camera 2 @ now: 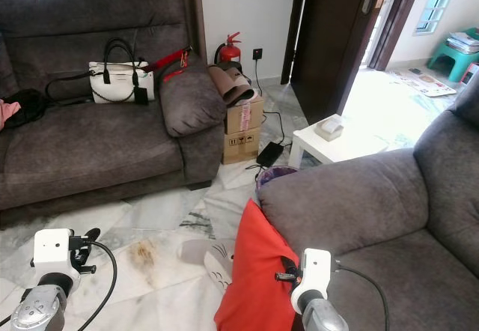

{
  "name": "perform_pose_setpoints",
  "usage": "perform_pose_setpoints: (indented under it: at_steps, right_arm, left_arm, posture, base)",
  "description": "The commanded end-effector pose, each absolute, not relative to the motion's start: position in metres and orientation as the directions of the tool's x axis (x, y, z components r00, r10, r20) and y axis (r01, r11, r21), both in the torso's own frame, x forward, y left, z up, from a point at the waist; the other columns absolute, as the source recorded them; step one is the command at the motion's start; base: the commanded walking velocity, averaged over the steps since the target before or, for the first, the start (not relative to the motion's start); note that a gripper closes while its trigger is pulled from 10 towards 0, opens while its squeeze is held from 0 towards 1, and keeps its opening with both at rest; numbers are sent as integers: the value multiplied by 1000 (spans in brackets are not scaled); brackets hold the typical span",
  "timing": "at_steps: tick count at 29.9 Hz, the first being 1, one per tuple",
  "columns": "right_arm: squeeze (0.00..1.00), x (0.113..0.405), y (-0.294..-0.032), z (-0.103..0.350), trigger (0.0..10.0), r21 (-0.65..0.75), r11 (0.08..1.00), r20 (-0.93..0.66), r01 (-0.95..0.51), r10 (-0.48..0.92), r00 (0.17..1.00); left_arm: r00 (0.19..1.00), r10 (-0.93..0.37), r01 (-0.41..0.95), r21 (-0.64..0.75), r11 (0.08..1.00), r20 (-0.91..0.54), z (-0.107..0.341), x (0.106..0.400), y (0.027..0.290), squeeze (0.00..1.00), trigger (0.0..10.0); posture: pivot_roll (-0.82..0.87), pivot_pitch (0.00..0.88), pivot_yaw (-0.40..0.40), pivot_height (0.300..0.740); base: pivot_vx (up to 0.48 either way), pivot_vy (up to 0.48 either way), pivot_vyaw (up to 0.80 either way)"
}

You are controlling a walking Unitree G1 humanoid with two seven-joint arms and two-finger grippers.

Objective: Move the pillow to the sofa from floor

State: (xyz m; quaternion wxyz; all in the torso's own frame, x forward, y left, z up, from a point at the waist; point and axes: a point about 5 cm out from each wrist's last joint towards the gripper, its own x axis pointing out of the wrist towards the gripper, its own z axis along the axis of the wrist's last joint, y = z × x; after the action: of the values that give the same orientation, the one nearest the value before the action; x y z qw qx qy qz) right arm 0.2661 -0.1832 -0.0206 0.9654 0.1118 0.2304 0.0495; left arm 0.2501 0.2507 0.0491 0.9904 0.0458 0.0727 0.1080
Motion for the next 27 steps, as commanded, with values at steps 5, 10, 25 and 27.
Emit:
perform_pose_setpoints:
  at_steps: [5, 10, 25, 27]
  right_arm:
    - [0, 288, -187, 5, 10000, 213, 975, -292, -59, 121, 949]
    - [0, 287, -189, 5, 10000, 205, 978, -302, -48, 110, 947]
    - [0, 288, -194, 5, 10000, 187, 982, -314, -29, 87, 945]
    - [0, 288, -194, 5, 10000, 186, 982, -316, -25, 84, 945]
  left_arm:
    - [965, 229, -218, 98, 971, -124, 50, 250, 254, 0, 10000]
    - [965, 234, -223, 97, 970, -119, 50, 249, 255, 0, 10000]
    - [963, 244, -234, 95, 968, -117, 50, 248, 255, 0, 10000]
    - [963, 244, -234, 96, 968, -117, 50, 248, 255, 0, 10000]
  posture:
    - [153, 0, -18, 740]
    - [155, 0, -21, 740]
    - [155, 0, -29, 740]
    - [155, 0, -30, 740]
  base:
    - [0, 341, 0]
    - [0, 340, 0]
    - [0, 341, 0]
    - [0, 313, 0]
